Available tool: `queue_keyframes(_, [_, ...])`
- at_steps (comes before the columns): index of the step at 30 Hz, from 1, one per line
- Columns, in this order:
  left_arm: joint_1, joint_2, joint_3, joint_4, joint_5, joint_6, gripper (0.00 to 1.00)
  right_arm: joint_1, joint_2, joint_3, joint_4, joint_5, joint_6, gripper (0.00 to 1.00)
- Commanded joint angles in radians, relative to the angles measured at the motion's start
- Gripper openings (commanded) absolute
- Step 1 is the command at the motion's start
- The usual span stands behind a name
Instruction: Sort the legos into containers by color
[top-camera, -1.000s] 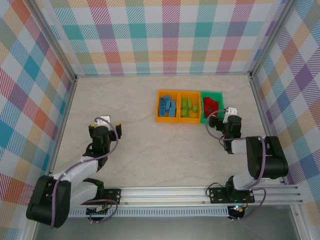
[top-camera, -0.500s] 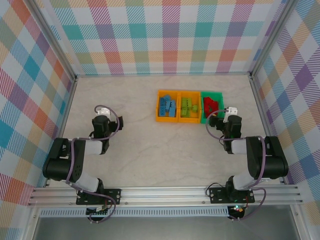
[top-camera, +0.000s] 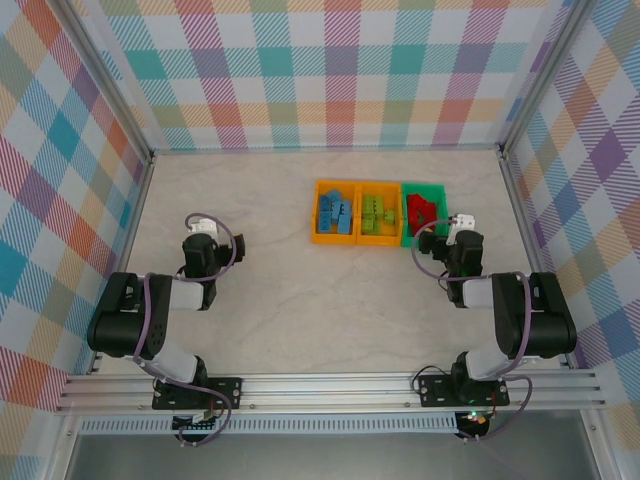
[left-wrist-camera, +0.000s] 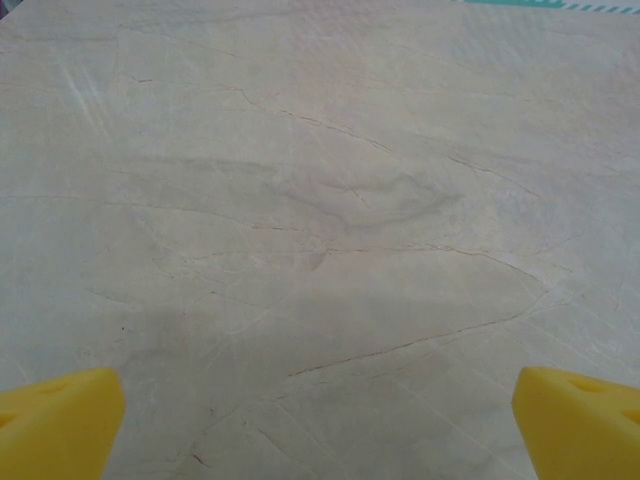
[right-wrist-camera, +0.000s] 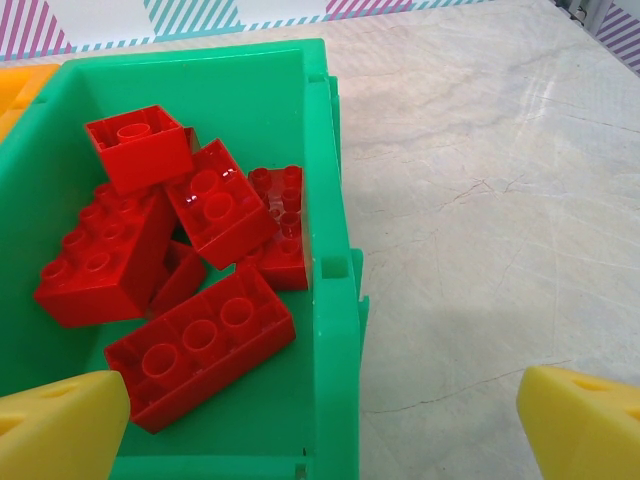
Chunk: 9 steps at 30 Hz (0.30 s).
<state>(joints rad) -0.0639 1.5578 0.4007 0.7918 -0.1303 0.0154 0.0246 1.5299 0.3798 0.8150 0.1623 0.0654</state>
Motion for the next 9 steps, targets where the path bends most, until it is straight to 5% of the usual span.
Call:
queue_keyframes(1, [-0.004,0.005,0.018,0.017,0.015,0.003,1.00,0.003,-0.004,0.014,0.032,-0.029,-0.022,0.99])
queue_keyframes(9, [-0.004,0.005,0.017,0.017,0.014,0.005,1.00,0.002,-0.005,0.007,0.041,-0.030,-0.021,1.00])
